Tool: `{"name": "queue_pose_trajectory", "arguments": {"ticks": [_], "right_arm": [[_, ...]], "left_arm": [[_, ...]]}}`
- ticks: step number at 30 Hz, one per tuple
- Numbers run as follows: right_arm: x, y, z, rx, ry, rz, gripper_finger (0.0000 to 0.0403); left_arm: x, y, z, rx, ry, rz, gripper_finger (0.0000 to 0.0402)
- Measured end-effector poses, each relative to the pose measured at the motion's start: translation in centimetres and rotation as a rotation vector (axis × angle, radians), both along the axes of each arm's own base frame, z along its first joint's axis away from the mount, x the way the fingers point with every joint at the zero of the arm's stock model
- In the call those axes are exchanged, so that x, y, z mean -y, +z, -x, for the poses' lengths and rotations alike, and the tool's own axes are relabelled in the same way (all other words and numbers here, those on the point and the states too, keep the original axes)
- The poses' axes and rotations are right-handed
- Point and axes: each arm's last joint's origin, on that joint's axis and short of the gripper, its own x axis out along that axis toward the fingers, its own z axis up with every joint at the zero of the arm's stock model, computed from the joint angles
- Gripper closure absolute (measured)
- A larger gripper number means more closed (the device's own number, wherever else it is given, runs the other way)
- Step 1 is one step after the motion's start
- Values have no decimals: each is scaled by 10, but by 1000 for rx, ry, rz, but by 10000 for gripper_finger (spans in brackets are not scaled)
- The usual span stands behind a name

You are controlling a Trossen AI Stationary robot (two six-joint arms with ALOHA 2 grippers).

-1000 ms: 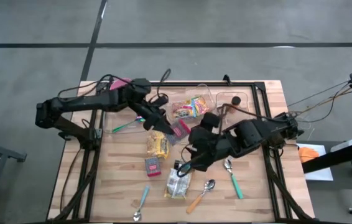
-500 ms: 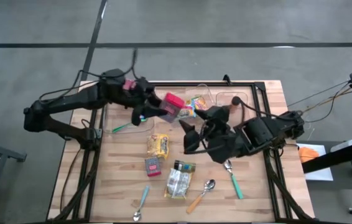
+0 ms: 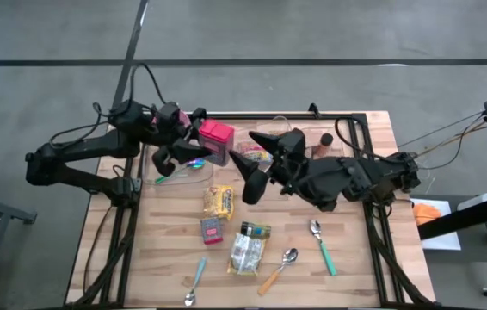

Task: Pick & Place Food Item
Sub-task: Put the red seasoning can into the right transparent bin

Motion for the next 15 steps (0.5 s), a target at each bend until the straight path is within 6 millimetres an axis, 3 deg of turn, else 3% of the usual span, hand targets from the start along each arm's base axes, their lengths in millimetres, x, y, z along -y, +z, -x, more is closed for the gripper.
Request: {"name": "queue_pose_trajectory", "arguments": {"ticks": [15], "right_arm": [[20, -5, -14, 11, 73, -3, 71]], "left_arm": [[0, 1, 0, 24, 14, -30, 223]]}}
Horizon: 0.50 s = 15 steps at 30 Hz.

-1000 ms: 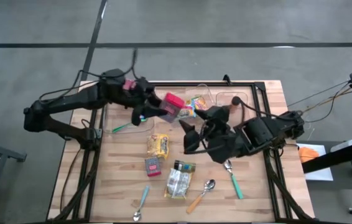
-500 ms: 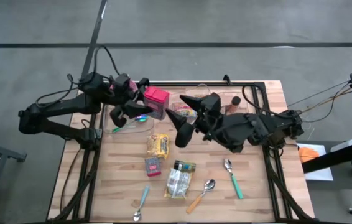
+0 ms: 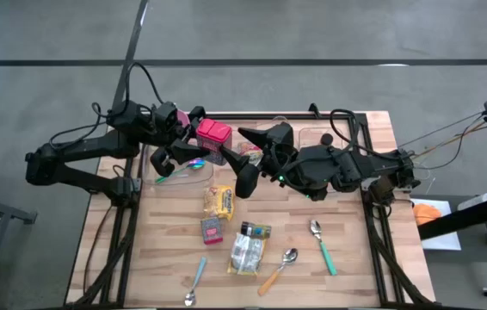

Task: Pick & Place Food Item
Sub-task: Put the red seasoning can into the right transparent bin

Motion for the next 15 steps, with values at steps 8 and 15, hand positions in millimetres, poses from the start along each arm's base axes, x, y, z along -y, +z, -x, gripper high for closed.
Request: {"name": "queue_pose_trajectory", "arguments": {"ticks": [8, 15], "right_arm": [[7, -1, -4, -4, 18, 5, 71], [16, -7, -10, -22, 43, 7, 71]], "left_arm": [[-1, -6, -8, -23, 10, -14, 223], [1, -12, -17, -44, -28, -16, 223]]}}
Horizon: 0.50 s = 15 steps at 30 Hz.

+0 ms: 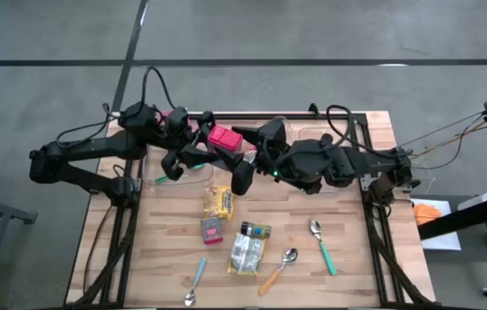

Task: Pick & Place Food Item
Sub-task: Put the red seasoning can into the right transparent bin

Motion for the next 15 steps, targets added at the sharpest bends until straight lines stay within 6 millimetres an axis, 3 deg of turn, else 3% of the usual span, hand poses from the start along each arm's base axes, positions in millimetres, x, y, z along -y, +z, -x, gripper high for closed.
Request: {"name": "queue_pose_trajectory", "arguments": {"ticks": [9, 15], "right_arm": [[2, -8, -5, -21, 33, -4, 74], [2, -8, -6, -24, 53, 15, 128]], "left_arm": [[1, 5, 2, 47, -24, -20, 223], [1, 3, 2, 40, -27, -20, 223]]}}
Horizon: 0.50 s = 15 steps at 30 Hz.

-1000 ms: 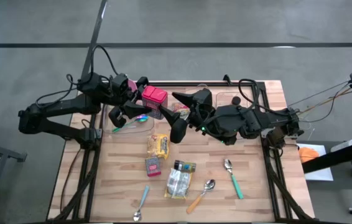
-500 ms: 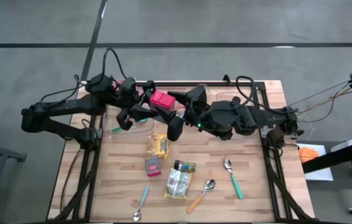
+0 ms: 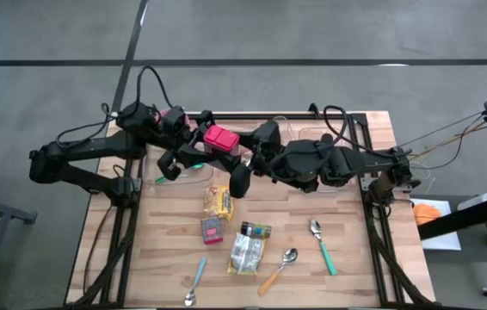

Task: Pick & Place Food Item
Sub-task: Put the red seasoning can into the right transparent bin

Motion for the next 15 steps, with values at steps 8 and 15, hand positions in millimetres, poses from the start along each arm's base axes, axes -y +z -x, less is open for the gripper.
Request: {"name": "queue_pose_trajectory", "arguments": {"ticks": [8, 15], "right_arm": [[-1, 1, 0, -9, 19, 37, 242], [-1, -1, -1, -20, 17, 45, 242]], "left_arm": [[0, 0, 0, -7, -6, 6, 223], [0, -2, 0, -42, -12, 29, 214]]}}
